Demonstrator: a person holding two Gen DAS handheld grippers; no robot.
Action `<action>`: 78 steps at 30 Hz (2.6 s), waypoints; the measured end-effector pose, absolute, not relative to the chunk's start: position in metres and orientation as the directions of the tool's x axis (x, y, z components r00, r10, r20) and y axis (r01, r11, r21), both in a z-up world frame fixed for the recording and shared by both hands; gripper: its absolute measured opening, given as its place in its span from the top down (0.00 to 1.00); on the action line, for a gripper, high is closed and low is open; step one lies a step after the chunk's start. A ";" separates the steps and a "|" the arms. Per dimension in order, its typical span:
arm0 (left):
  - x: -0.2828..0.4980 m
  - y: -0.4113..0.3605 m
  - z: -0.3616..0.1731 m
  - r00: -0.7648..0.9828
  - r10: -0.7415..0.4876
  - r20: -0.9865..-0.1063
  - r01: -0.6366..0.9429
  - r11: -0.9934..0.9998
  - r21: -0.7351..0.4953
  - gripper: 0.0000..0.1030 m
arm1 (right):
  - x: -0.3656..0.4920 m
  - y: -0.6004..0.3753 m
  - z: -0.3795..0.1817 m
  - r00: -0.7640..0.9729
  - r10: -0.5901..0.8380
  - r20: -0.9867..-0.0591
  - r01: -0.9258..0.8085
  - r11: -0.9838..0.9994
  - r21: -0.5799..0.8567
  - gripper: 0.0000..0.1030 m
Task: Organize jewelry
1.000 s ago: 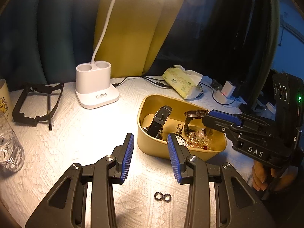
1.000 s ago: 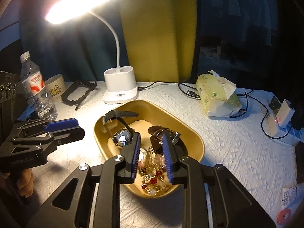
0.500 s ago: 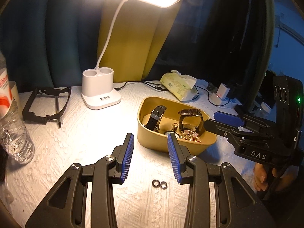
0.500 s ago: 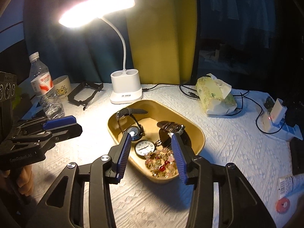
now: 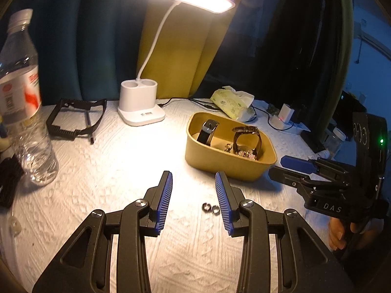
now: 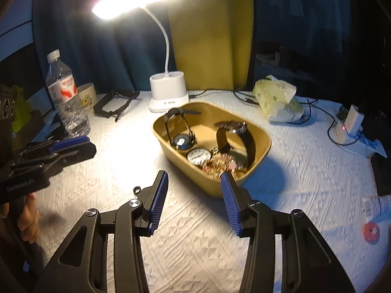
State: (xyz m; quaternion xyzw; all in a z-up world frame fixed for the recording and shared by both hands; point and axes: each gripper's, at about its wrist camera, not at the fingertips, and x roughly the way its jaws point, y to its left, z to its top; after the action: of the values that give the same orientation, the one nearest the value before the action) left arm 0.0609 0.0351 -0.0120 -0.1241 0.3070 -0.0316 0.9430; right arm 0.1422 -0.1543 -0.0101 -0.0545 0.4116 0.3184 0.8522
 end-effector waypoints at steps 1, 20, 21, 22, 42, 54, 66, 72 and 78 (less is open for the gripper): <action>0.058 0.036 -0.013 0.809 -0.135 -0.572 -0.019 0.967 -0.255 0.62 | 0.140 -0.154 -0.012 0.455 0.496 -0.739 -0.587 0.792 0.170 0.56; 0.035 0.076 -0.041 0.788 -0.103 -0.607 -0.096 0.953 -0.287 0.62 | 0.116 -0.106 -0.041 0.369 0.476 -0.798 -0.630 0.760 0.162 0.56; 0.036 0.078 -0.042 0.788 -0.103 -0.607 -0.100 0.952 -0.291 0.62 | 0.117 -0.103 -0.042 0.361 0.480 -0.799 -0.634 0.755 0.167 0.56; 0.036 0.081 -0.043 0.787 -0.104 -0.609 -0.103 0.950 -0.296 0.62 | 0.118 -0.100 -0.043 0.356 0.484 -0.800 -0.638 0.751 0.170 0.56; 0.054 0.097 -0.059 0.744 -0.162 -0.649 -0.128 0.918 -0.376 0.62 | 0.127 -0.075 -0.059 0.325 0.467 -0.823 -0.672 0.726 0.146 0.88; 0.063 0.066 -0.051 0.728 -0.124 -0.674 -0.088 0.958 -0.272 0.62 | 0.136 -0.119 -0.045 0.374 0.492 -0.786 -0.624 0.761 0.179 0.88; 0.087 0.021 -0.057 0.669 -0.162 -0.725 -0.007 0.975 -0.223 0.62 | 0.151 -0.159 -0.041 0.411 0.510 -0.756 -0.566 0.793 0.227 0.88; 0.100 0.000 -0.062 0.640 -0.172 -0.749 0.044 0.981 -0.188 0.62 | 0.161 -0.177 -0.042 0.418 0.521 -0.744 -0.541 0.801 0.257 0.88; 0.108 -0.016 -0.067 0.617 -0.170 -0.768 0.086 0.985 -0.148 0.62 | 0.168 -0.189 -0.045 0.429 0.520 -0.738 -0.517 0.812 0.272 0.88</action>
State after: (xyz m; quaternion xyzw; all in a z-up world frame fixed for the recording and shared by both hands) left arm 0.1084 -0.0157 -0.0666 -0.0485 0.4316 -0.0711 0.8979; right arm 0.1675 -0.1891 -0.0447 0.0021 0.4376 0.3068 0.8452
